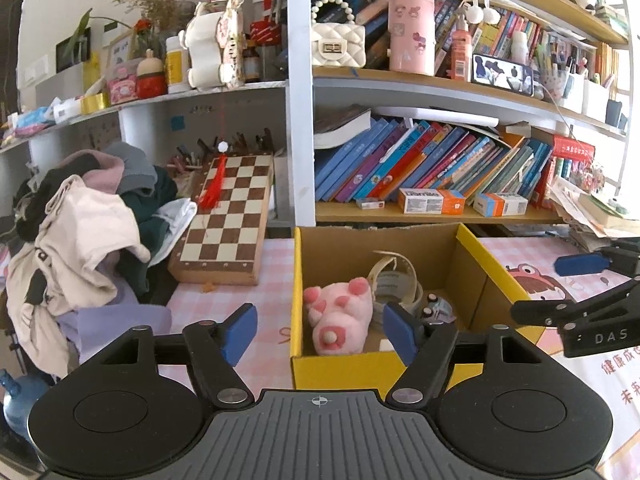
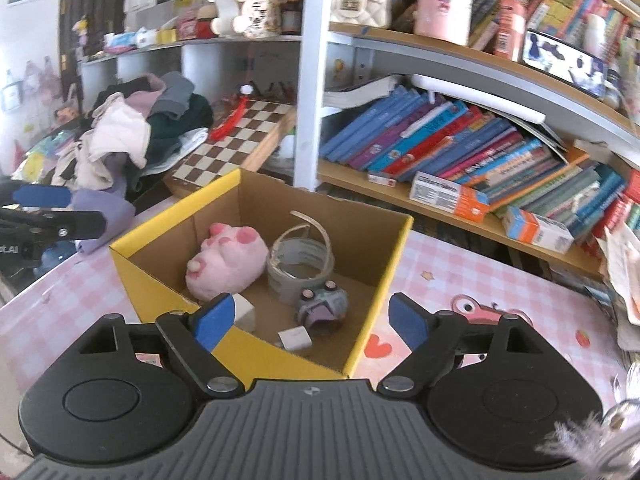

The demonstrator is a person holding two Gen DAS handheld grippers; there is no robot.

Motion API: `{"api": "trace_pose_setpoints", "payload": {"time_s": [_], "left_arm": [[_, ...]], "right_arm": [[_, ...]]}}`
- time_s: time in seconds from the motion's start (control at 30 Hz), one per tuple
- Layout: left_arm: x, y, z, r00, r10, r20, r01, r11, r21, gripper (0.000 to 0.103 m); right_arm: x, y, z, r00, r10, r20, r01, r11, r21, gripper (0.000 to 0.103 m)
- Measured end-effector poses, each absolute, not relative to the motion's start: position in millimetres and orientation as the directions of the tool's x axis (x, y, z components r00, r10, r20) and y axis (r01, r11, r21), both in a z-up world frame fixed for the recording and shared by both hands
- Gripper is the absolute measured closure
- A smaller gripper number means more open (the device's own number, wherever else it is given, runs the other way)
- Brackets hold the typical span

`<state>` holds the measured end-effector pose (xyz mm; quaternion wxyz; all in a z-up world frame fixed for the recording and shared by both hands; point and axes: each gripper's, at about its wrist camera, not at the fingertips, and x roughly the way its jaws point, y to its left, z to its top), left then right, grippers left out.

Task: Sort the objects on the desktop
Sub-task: 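Open both tools and withdraw them from the yellow box toward the table, then grasp the pink stick with the left tool while the right tool grasps the white charger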

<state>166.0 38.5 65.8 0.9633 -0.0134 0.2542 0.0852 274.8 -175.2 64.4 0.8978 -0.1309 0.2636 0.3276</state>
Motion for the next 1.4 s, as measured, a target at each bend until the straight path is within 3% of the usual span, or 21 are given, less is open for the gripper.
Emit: {"api": "trace_pose_setpoints", "payload": {"time_s": [0.6, 1.4], "left_arm": [[121, 59, 39, 0.82, 0.161, -0.55, -0.19, 0.982, 0.004, 0.024], [100, 25, -8, 0.734, 0.076, -0.674, -0.074, 0.997, 0.032, 0.023]], "right_arm": [[219, -193, 31, 0.711, 0.364, -0.602, -0.508, 0.857, -0.082, 0.011], [185, -185, -21, 0.603, 0.309, -0.736, -0.528, 0.846, -0.077, 0.009]]}}
